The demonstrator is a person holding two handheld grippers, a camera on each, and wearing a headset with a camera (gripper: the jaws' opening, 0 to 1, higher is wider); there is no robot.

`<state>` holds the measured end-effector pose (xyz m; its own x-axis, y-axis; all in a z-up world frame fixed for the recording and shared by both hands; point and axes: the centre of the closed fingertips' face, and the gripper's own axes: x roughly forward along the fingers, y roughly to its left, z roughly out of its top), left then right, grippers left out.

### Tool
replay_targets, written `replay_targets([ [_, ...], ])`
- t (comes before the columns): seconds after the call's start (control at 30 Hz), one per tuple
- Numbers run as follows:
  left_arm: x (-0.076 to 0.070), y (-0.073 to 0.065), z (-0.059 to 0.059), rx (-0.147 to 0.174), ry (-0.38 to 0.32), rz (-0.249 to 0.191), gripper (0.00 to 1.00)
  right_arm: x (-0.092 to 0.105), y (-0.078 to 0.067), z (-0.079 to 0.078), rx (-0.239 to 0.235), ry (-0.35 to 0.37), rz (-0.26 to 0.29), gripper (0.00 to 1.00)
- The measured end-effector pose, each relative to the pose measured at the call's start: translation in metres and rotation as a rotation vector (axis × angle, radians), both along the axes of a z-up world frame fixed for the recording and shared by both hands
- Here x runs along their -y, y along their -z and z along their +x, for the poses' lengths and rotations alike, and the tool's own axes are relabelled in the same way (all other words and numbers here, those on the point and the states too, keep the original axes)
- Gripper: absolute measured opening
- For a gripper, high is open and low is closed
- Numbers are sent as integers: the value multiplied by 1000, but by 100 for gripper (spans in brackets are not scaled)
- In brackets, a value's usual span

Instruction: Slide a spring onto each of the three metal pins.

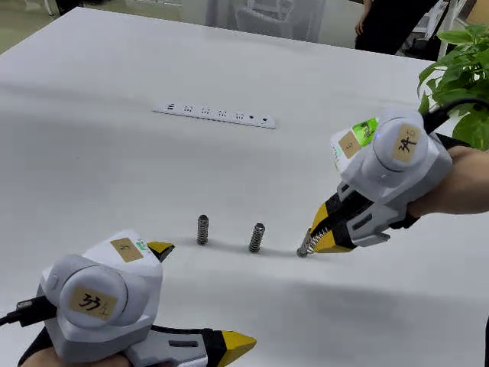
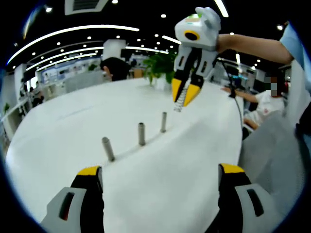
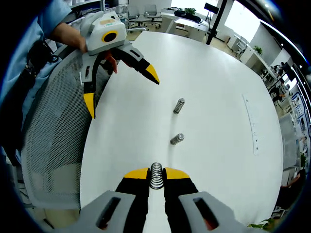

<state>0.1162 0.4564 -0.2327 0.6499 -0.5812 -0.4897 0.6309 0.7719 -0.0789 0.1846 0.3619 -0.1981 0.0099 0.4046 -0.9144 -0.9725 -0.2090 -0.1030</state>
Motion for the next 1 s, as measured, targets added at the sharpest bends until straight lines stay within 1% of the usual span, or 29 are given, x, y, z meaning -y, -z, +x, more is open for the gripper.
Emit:
replay_targets([
  [0.07,0,-1,0,1,-11,-13,100,0,-1,7,7,2,-9,12],
  [0.13,-1,-2,0,6,-18,-8,100,2,0,14,28,-4,-38,12],
  [0.2,-2,-3,1,11,-22,-4,100,6,1,21,47,-7,-79,12],
  [0.27,-2,-4,2,10,-32,-16,100,4,1,25,44,2,-78,12],
  [0.33,-4,-4,3,10,-38,-16,100,4,4,30,46,3,-88,12],
  [0.37,-5,-4,3,11,-42,-16,100,8,7,33,57,-12,-121,12],
  [0.4,-6,-4,4,11,-45,-18,100,9,8,34,57,-17,-135,12],
  [0.5,-10,-5,4,14,-57,-21,100,8,11,35,50,-20,-150,12],
  [0.6,-13,-5,5,16,-68,-17,100,7,12,37,63,-24,-171,12],
  [0.7,-15,-4,5,10,-78,-19,100,6,16,35,46,-29,-181,12],
  [1.0,-13,-1,4,-2,-79,-22,100,9,23,33,29,-47,-207,12],
])
